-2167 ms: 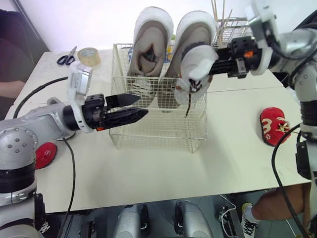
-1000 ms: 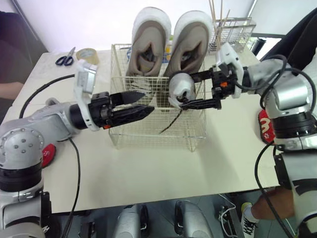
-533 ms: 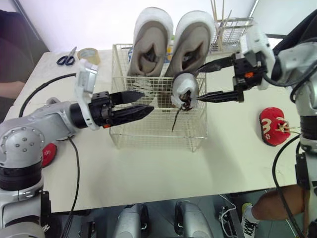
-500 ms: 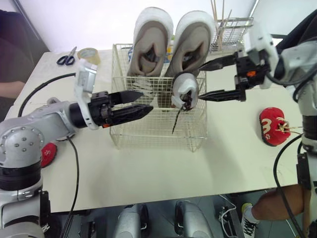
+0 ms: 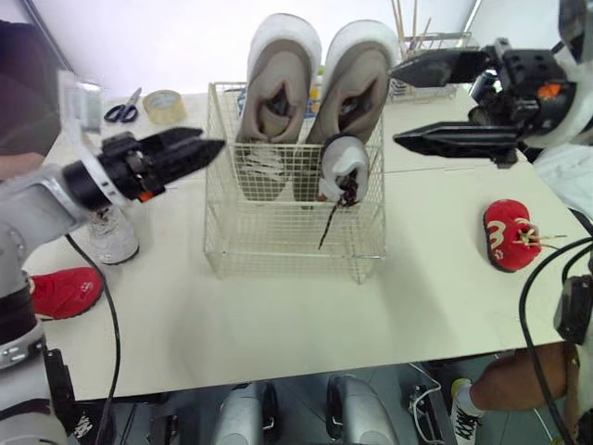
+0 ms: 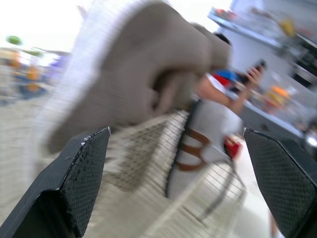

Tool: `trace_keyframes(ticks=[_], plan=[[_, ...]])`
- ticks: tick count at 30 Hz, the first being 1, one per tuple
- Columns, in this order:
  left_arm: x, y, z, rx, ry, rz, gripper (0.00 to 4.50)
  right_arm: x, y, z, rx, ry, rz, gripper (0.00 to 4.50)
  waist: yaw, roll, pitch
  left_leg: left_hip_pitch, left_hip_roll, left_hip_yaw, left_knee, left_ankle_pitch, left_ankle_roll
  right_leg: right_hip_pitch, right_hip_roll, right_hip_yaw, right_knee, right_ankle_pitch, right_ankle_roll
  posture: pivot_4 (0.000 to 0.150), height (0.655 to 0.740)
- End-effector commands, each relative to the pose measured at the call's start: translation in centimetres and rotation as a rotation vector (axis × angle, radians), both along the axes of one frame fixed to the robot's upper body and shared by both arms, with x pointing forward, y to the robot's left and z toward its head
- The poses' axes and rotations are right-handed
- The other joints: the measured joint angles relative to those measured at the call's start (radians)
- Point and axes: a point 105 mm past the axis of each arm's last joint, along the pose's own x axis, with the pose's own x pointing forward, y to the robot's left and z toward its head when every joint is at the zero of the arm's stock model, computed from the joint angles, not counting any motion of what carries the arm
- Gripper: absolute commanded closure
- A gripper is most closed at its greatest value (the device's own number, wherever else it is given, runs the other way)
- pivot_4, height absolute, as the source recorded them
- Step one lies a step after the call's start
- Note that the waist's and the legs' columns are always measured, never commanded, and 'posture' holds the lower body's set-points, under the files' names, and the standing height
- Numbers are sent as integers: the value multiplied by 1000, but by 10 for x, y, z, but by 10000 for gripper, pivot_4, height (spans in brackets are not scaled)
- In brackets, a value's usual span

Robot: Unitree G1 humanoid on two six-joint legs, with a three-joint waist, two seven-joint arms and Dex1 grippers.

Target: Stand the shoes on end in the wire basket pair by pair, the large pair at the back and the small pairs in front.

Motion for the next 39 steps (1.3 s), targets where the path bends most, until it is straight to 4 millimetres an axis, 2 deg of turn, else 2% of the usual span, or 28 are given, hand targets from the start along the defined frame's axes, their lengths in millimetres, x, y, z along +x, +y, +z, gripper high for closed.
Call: trace_keyframes(ticks=[1, 4, 7, 8, 10, 12, 15, 18, 24, 29, 39], plan=[[22, 55, 31, -82, -21, 302, 0, -15, 14, -6, -45, -19, 88, 2151, 2, 0, 0, 0, 0, 0, 0, 0, 0, 0, 0, 0, 1, 0, 0, 1500, 7400], [43, 85, 29, -94, 84, 494, 0, -13, 18, -12, -70, -24, 93, 2151, 4, 0, 0, 0, -1, 0, 0, 0, 0, 0, 0, 0, 0, 0, 0, 1500, 7400], [59, 135, 15, -74, 231, 777, 0, -11, 20, -14, -76, -30, 98, 2151, 2, -1, 0, 0, -2, 1, 0, -1, 1, 0, -1, 0, 0, 0, 0, 1500, 7400], [61, 149, 7, -56, 284, 851, 0, -11, 20, -14, -76, -32, 100, 2151, 1, -1, 0, 0, -2, 1, 0, -1, 1, 0, -1, 0, -1, 0, 1, 1500, 7400], [62, 163, -3, -21, 342, 914, 0, -12, 20, -14, -77, -38, 104, 2151, 0, -1, 0, 0, -2, 1, -1, -1, 1, 0, -1, 0, -1, 0, 1, 1500, 7400], [61, 186, -21, 5, 425, 1036, 0, -14, 21, -13, -81, -47, 110, 2151, 0, -2, 0, -1, -1, 2, -1, -1, 1, -1, 0, 0, 0, 0, 1, 1500, 7400], [58, 206, -41, 54, 493, 1150, 0, -15, 20, -13, -85, -56, 108, 2151, 0, -2, 0, -1, -1, 2, -1, -1, 1, -1, 0, 0, 0, 0, 1, 1500, 7400], [57, 213, -54, 94, 535, 1200, 0, -15, 19, -13, -86, -55, 97, 2151, 2, -6, 1, -1, -1, 2, -1, -1, 1, -2, 0, 0, 0, 0, 1, 1500, 7400], [59, 209, -76, 143, 597, 1176, 0, -15, 19, -16, -81, -55, 81, 2151, 2, -11, 1, -1, -1, 2, 0, -1, 0, -2, -1, 0, 0, 0, 1, 1500, 7400], [59, 207, -108, 195, 670, 1161, 0, -13, 20, -15, -75, -59, 69, 2151, 1, -12, 1, -1, -1, 5, -1, -1, 0, -6, -4, -1, 6, 0, 0, 1500, 7400], [60, 210, -136, 250, 721, 1174, 0, -11, 19, -14, -70, -62, 46, 2151, 1, -16, 1, -2, -1, 6, 0, 0, 0, -8, -5, -1, 8, 0, 0, 1500, 7400]])
